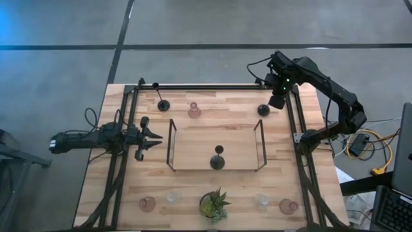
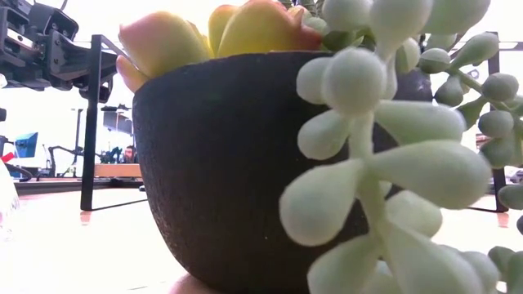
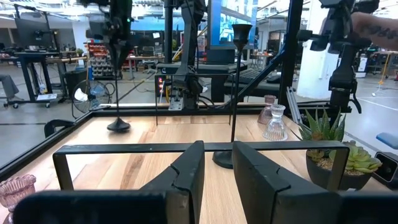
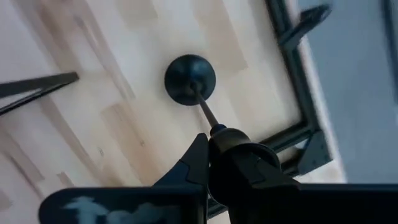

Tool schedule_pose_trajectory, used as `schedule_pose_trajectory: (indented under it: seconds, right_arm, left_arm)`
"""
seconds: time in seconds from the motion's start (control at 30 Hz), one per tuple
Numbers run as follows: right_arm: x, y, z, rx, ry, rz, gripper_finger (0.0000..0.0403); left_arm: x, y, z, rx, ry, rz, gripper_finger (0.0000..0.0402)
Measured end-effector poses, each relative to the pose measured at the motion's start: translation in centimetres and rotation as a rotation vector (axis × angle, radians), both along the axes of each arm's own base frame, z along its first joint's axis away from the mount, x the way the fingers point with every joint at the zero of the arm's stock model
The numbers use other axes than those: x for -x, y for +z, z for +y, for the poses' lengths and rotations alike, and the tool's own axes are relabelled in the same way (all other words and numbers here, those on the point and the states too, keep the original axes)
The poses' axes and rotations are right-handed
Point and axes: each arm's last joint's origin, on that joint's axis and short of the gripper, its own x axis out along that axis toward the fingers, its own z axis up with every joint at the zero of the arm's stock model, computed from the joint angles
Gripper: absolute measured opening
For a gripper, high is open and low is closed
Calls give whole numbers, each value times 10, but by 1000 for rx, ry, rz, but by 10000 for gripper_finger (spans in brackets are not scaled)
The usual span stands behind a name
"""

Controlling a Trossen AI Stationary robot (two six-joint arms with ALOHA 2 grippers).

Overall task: Pick & Place candle stick holders
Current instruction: Put the right black candle holder on the shelf

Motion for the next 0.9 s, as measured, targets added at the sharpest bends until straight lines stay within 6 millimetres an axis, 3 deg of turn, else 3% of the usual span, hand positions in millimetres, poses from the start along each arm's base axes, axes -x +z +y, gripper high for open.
schedule_pose_trajectory:
  seconds: [0.27,0.9]
  right_arm:
    - [-15,26,12,-9,101,33,14]
    - [-90,66,23,91,290,-1,14]
  left_arm:
    - [0,0,0,0,0,1,88]
    - [0,0,0,0,0,0,88]
